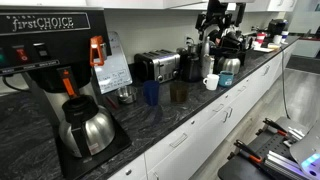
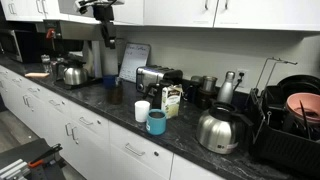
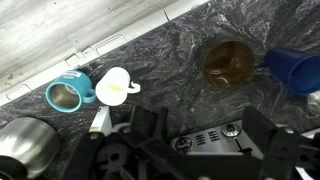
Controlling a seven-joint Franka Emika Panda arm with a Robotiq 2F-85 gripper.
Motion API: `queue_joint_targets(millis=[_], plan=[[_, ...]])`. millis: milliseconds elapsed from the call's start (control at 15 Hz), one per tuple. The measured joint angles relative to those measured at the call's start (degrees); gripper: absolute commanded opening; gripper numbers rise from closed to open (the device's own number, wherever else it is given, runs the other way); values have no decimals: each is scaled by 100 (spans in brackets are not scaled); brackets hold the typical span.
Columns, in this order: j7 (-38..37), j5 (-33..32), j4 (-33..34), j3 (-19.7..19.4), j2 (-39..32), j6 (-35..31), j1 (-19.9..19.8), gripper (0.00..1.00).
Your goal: Pick up the brown cup and place it on the box
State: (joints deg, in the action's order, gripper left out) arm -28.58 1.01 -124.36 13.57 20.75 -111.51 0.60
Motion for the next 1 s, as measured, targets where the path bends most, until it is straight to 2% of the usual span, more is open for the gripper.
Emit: queue_joint_targets(millis=[400,667,1000], plan=[[0,-1,-35,-2,-75,0,25,100],[0,-505,-75,49,-277,-32,32,100],[0,-532,-73,65,-276,-38,32,100]])
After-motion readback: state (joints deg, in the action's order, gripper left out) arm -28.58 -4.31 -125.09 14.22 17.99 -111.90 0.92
